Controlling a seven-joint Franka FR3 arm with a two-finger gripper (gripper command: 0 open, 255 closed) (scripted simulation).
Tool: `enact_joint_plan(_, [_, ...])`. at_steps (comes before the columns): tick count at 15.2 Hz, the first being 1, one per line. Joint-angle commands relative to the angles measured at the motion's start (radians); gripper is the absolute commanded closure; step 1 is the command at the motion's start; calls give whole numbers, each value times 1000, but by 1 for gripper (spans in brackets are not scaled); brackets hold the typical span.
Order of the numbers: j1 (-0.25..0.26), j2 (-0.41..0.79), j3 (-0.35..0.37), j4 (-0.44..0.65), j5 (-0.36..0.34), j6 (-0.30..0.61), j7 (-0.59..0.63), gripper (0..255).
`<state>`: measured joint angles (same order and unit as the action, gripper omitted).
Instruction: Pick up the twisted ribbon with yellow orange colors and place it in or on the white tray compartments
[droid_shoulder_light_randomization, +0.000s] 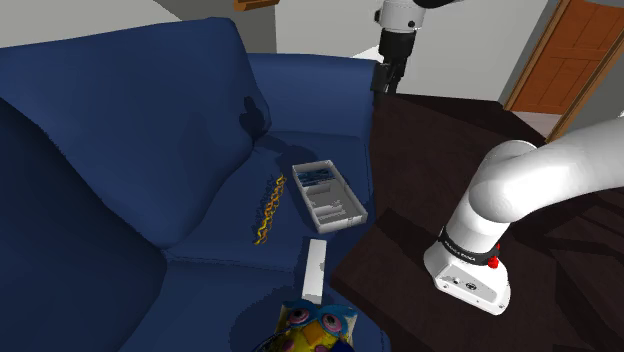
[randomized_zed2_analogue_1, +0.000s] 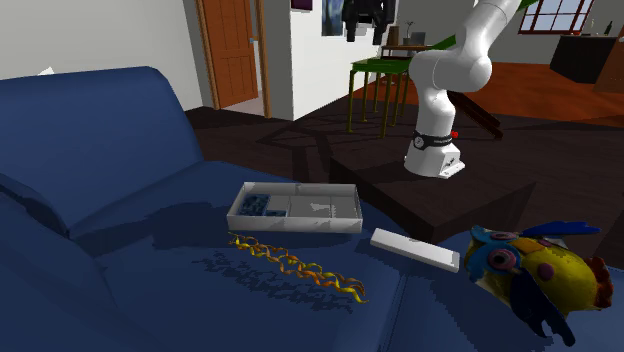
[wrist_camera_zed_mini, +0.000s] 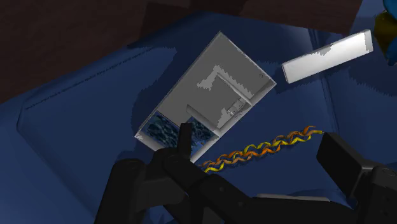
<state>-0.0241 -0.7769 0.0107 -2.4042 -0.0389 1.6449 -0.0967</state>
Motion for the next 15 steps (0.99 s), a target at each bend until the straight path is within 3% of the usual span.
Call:
enact_joint_plan(1, [0,0,0,0,0,0,0,0])
enact_joint_plan(8, [-11,136,122,-79,75,190,246,0])
enact_joint_plan(15, [-30,356,236,-76,113,387,490,0])
